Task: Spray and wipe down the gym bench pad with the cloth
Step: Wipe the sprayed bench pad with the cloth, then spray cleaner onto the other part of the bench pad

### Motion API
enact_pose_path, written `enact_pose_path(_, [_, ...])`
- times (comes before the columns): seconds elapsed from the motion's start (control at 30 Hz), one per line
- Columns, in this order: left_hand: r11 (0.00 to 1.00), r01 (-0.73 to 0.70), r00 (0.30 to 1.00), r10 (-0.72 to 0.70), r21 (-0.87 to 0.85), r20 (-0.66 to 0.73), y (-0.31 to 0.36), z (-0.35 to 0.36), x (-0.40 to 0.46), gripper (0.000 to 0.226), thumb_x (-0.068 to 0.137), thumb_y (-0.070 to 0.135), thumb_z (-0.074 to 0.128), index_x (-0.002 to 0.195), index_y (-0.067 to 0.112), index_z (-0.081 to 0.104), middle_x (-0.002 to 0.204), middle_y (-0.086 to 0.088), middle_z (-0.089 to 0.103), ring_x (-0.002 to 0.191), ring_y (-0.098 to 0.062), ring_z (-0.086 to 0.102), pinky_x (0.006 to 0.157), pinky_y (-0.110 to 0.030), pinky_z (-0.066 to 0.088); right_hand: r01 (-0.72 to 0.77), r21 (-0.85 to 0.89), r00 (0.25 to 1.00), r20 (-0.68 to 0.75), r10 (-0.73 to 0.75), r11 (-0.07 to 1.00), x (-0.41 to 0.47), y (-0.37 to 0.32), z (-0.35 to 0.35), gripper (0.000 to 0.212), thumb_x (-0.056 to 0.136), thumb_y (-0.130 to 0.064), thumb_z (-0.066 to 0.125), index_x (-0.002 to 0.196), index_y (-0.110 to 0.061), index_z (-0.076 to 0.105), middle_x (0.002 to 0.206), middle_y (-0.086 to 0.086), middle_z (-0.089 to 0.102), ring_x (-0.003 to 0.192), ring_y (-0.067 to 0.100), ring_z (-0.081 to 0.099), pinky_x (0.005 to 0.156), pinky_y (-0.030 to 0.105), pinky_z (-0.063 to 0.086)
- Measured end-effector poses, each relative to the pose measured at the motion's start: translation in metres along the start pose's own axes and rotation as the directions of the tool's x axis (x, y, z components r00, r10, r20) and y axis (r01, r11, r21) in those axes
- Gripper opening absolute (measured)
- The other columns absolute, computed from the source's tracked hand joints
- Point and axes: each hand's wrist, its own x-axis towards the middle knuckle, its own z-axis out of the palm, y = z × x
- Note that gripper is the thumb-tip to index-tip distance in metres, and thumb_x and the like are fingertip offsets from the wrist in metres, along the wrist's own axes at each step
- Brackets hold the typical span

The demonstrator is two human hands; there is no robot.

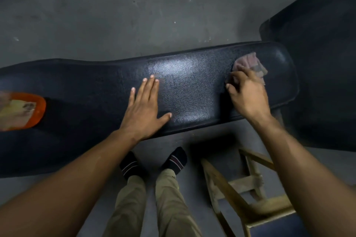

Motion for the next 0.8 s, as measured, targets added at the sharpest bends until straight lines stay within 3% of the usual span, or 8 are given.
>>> enact_pose_path(0.13, [0.997,0.078,0.996,-0.079,-0.028,-0.029,-0.016,-0.004,-0.012,0.106,0.094,0.064,0.054,0.166,0.013,-0.007,0.174,-0.001,-0.017,0.16,-0.019,-0.018,0.129,-0.05,-0.008,0.076,0.05,0.994,0.08,-0.08,0.996,-0.008,-0.037,0.012,0.045,0.094,-0.025,0.067,0.136,-0.01,0.062,0.153,0.018,0.048,0.142,0.036,0.044,0.122,0.041,0.032])
enact_pose_path(0.4, [0.973,0.211,0.974,-0.218,-0.094,-0.067,-0.053,-0.016,-0.048,0.105,0.095,0.061,0.054,0.165,0.014,-0.008,0.173,-0.001,-0.018,0.159,-0.018,-0.019,0.128,-0.046,-0.011,0.306,0.15,0.91,0.244,-0.336,0.94,-0.02,-0.142,0.035,0.05,0.099,-0.029,0.063,0.145,-0.014,0.054,0.155,0.006,0.048,0.143,0.026,0.044,0.119,0.032,0.031])
enact_pose_path(0.57, [0.96,0.24,0.962,-0.255,-0.142,-0.1,-0.081,-0.016,-0.082,0.104,0.095,0.058,0.058,0.166,0.013,-0.002,0.174,-0.004,-0.012,0.161,-0.021,-0.013,0.128,-0.047,-0.008,0.38,0.209,0.866,0.261,-0.426,0.901,-0.029,-0.207,0.054,0.05,0.099,-0.032,0.063,0.146,-0.017,0.054,0.151,0.004,0.052,0.14,0.023,0.047,0.115,0.027,0.032])
enact_pose_path(0.8, [0.933,0.306,0.938,-0.329,-0.188,-0.111,-0.126,-0.013,-0.154,0.102,0.093,0.058,0.06,0.166,0.011,0.006,0.175,-0.006,-0.005,0.161,-0.022,-0.009,0.127,-0.048,-0.007,0.424,0.516,0.799,0.174,-0.576,0.744,-0.066,-0.317,0.052,0.063,0.093,-0.037,0.073,0.15,-0.024,0.049,0.144,-0.002,0.06,0.13,0.008,0.057,0.112,0.024,0.043])
